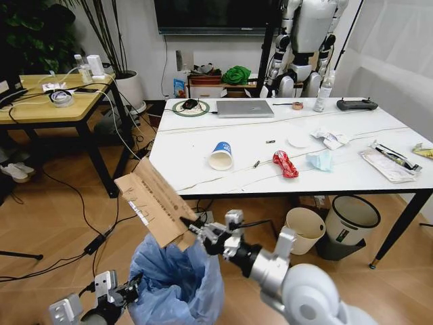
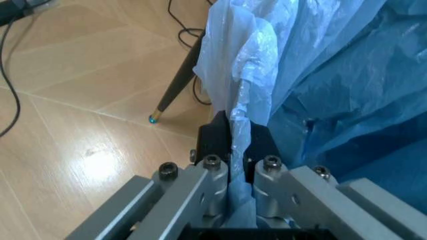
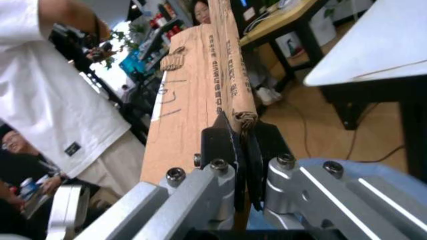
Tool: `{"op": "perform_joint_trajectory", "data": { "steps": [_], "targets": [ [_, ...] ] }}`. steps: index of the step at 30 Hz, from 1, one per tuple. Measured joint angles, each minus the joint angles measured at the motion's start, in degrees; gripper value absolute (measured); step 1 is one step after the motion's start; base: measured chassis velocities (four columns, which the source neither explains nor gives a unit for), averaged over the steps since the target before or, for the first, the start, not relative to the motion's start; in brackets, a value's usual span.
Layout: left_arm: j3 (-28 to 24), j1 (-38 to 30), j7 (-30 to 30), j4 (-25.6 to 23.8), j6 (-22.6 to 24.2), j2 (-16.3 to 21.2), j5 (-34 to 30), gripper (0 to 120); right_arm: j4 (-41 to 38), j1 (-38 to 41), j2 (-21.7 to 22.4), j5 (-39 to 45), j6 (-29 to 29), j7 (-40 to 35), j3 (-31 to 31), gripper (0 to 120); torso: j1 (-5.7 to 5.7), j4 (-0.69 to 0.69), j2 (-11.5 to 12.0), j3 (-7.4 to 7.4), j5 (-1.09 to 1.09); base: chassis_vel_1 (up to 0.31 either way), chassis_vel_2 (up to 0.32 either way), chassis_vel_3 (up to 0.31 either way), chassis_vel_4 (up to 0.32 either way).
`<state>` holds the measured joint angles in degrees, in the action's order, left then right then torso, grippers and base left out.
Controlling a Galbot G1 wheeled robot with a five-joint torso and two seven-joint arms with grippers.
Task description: Pick up the trash bin and place the trash from the table into it.
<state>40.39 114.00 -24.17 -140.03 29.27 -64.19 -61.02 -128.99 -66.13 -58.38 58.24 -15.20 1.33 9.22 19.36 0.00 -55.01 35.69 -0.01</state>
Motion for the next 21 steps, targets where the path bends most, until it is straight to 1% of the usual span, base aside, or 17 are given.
{"op": "perform_joint_trajectory", "data": {
  "steps": [3,5,8,11,17,21],
  "targets": [
    [1.2,-0.8,-1.7,-0.7,0.6,0.6,-2.4,0,1.5,0.2,0.0,-1.6,2.8,1.7,3.3,1,0.0,-0.01,0.0,0.0,-0.01,0.0,0.0,0.0,0.0],
    [1.3,-0.8,-1.9,-0.8,0.7,0.5,-2.5,0,1.8,0.2,0.0,-1.9,3.1,1.9,3.8,1,0.0,-0.01,0.0,0.0,-0.01,0.0,0.0,0.0,0.0],
    [2.2,-0.5,-3.2,-1.7,1.1,0.0,-2.6,0,3.6,0.2,-0.1,-4.2,5.4,3.2,6.2,1,0.0,-0.01,0.0,0.0,-0.01,0.0,0.0,0.0,0.0],
    [2.5,-0.1,-3.6,-2.0,1.2,-0.2,-2.5,0,4.0,0.2,-0.2,-4.6,5.7,3.3,6.7,1,0.0,0.0,0.0,0.0,-0.01,0.0,0.0,0.0,0.0],
    [4.2,1.7,-5.0,-3.2,1.3,-1.0,1.2,0,5.2,0.4,-2.1,-5.9,6.1,4.2,8.0,1,0.0,0.0,0.0,0.0,-0.01,0.0,0.0,0.0,0.0],
    [5.1,2.1,-5.5,-3.2,1.1,-1.0,1.9,0,5.9,0.8,-3.0,-6.5,6.3,4.4,8.4,1,0.0,0.0,0.0,0.0,0.0,0.0,0.0,0.0,0.0]
  ]
}}
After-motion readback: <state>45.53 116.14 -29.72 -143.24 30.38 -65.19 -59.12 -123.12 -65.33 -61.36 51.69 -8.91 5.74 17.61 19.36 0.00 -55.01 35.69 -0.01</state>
